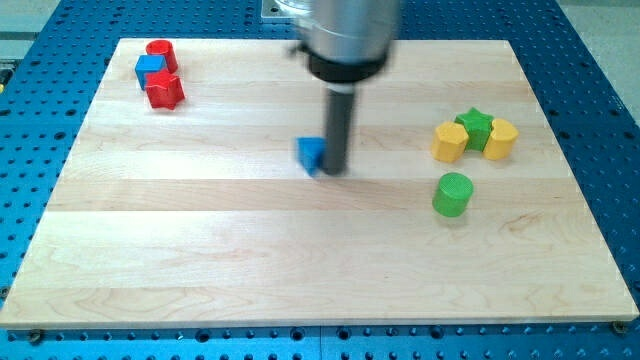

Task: Push the green circle below the hexagon

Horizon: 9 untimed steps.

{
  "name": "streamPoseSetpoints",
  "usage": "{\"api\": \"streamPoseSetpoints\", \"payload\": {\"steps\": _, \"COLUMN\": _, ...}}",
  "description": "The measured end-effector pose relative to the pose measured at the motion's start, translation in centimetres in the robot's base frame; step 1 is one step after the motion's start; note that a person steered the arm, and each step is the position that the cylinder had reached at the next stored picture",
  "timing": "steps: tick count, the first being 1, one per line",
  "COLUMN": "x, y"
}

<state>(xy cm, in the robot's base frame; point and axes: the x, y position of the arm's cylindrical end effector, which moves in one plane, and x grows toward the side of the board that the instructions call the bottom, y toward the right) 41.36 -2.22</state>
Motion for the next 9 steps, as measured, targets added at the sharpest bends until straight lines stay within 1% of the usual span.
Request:
{"api": "streamPoseSetpoints", "payload": {"steps": 1, "x": -4.1, "y": -10.4}}
{"api": "streamPoseSetpoints", "payload": {"steps": 2, "x": -3.4, "y": -15.4}}
{"api": "streamPoseSetpoints", "payload": {"steps": 3, "x": -5.0, "y": -21.3}}
{"api": "streamPoseSetpoints", "payload": {"steps": 4, "x": 0.1, "y": -15.8}}
{"api": "streamPoseSetpoints", "payload": {"steps": 5, "x": 9.5, "y": -4.9}}
{"api": "streamPoseSetpoints", "payload": {"steps": 6, "x": 14.4, "y": 8.0}}
{"api": "streamPoseSetpoints", "payload": {"steps": 7, "x": 7.9, "y": 13.7}}
{"api": "streamPoseSetpoints", "payload": {"steps": 8, "x": 5.2, "y": 17.5}}
{"api": "streamPoseSetpoints", "payload": {"steps": 9, "x": 10.6, "y": 16.7}}
